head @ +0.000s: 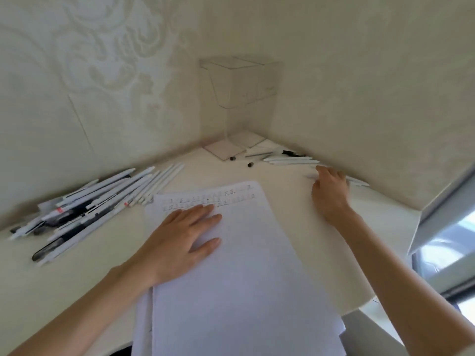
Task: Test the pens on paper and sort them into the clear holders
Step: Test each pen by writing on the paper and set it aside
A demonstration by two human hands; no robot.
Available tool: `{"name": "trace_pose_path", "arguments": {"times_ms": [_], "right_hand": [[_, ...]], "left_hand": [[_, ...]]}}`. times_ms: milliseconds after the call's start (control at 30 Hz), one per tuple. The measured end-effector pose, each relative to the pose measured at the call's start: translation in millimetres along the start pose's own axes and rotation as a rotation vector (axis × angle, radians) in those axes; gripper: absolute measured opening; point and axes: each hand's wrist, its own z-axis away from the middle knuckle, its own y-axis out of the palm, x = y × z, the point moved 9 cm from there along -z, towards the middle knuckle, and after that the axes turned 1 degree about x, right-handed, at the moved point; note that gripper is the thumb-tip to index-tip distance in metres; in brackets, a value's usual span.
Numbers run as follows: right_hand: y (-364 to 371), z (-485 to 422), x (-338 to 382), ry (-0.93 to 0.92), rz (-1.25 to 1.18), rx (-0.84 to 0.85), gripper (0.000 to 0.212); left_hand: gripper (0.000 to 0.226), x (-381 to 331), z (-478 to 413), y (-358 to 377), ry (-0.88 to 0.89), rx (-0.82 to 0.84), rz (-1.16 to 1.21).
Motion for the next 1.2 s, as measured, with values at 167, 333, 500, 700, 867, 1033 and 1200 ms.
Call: {"name": "trace_pose_path", "arguments": {"times_ms": [167, 333, 500, 700, 867, 1033, 1200], "right_hand": [[7, -10, -13, 0.000, 0.093, 0.009, 0.028], [-11, 17, 46, -0.239, -0.093, -0.051, 0.024], [-8, 62, 133, -0.382, -0.162, 0.122, 0.031], [30, 84, 170, -0.345, -0.250, 0.311, 0.024], [3, 104, 179, -0.696, -0.252, 0.234, 0.046], [18, 129, 176, -0.960, -0.158, 0.364, 0.029], [23, 117, 192, -0.930, -0.005, 0.070, 0.007]], "left_hand": [[0.089, -2, 0, 1, 0.011, -0.010, -0.008], [0.083, 0, 6, -10, 0.017, -0.124, 0.115], [0.045, 6, 27, -27, 0.061, -0.220, 0.098], [0.042, 28, 53, -36, -0.001, -0.213, 0.065], [0.041, 35, 66, -37, 0.003, -0.205, 0.063], [0.040, 32, 65, -34, 0.024, -0.192, 0.073], [0.038, 32, 66, -41, 0.030, -0.239, 0.120]]}}
